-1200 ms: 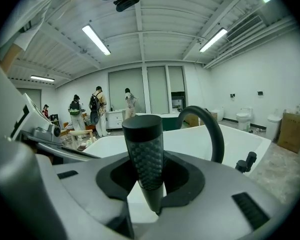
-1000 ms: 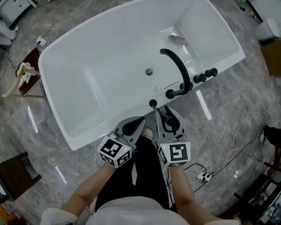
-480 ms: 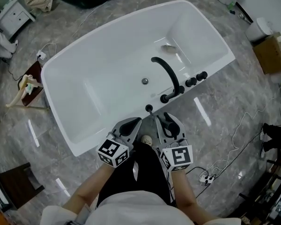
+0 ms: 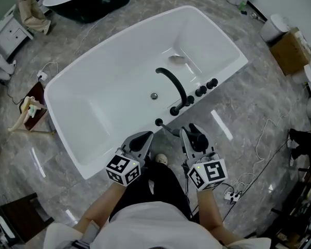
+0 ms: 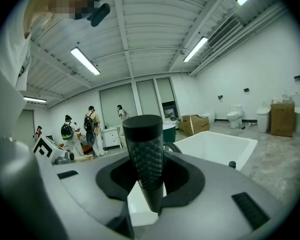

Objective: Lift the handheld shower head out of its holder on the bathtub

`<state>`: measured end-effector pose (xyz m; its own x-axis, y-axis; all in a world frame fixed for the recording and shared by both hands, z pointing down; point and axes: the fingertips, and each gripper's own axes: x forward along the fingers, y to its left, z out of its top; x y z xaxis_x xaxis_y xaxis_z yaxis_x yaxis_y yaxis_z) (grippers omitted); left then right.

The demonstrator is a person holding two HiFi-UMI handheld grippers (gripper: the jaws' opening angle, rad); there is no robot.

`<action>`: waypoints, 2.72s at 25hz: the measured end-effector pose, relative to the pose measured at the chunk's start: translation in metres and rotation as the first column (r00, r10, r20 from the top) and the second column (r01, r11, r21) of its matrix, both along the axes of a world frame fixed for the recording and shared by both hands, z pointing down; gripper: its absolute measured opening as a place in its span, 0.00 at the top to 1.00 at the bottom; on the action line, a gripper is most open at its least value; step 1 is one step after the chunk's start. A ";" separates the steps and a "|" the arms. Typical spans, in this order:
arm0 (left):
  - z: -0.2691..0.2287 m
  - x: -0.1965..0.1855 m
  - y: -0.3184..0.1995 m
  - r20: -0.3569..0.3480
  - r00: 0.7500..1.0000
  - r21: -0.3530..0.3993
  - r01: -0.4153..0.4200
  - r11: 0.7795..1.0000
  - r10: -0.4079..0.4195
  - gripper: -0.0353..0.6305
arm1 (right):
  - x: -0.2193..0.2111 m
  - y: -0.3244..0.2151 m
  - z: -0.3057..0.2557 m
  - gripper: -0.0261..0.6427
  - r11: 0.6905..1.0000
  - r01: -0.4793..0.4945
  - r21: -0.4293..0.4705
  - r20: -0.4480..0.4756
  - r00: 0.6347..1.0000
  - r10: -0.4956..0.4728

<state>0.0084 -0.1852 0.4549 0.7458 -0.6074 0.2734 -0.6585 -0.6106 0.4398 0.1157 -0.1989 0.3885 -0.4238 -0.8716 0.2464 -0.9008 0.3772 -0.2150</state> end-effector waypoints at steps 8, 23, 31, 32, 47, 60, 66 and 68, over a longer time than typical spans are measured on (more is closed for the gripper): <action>-0.028 0.022 -0.001 -0.025 0.994 0.024 -0.107 0.994 0.107 0.93 | 0.040 0.013 -0.032 0.78 0.991 -0.126 0.034 0.073 0.990 0.124; -0.043 0.122 0.023 -0.043 0.912 0.061 -0.406 0.912 0.408 0.93 | 0.186 0.100 -0.079 0.78 0.845 -0.524 0.108 0.176 0.846 0.503; -0.049 0.168 0.036 -0.046 0.858 0.069 -0.509 0.858 0.512 0.93 | 0.260 0.170 -0.098 0.78 0.688 -0.715 0.128 0.193 0.698 0.690; -0.049 0.174 0.038 -0.048 0.851 0.069 -0.519 0.852 0.522 0.93 | 0.267 0.179 -0.101 0.78 0.668 -0.732 0.132 0.191 0.680 0.707; -0.049 0.211 0.032 -0.002 0.869 0.082 -0.494 0.866 0.496 0.93 | 0.353 0.259 -0.114 0.78 0.518 -0.838 0.172 0.138 0.541 0.829; -0.043 0.191 0.037 -0.005 0.894 0.061 -0.448 0.892 0.449 0.93 | 0.345 0.231 -0.112 0.78 0.541 -0.815 0.207 0.098 0.567 0.818; -0.044 0.192 0.034 -0.007 0.897 0.064 -0.440 0.896 0.441 0.93 | 0.352 0.234 -0.111 0.78 0.521 -0.831 0.193 0.124 0.547 0.828; -0.043 0.193 0.034 -0.010 0.899 0.064 -0.436 0.898 0.437 0.93 | 0.352 0.235 -0.111 0.78 0.522 -0.830 0.198 0.123 0.549 0.827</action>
<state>0.2009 -0.1517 0.4117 0.9455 -0.2339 0.2263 -0.3099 -0.8597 0.4060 0.4679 0.0359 0.2778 0.5150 -0.8571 0.0153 -0.8291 -0.5025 -0.2451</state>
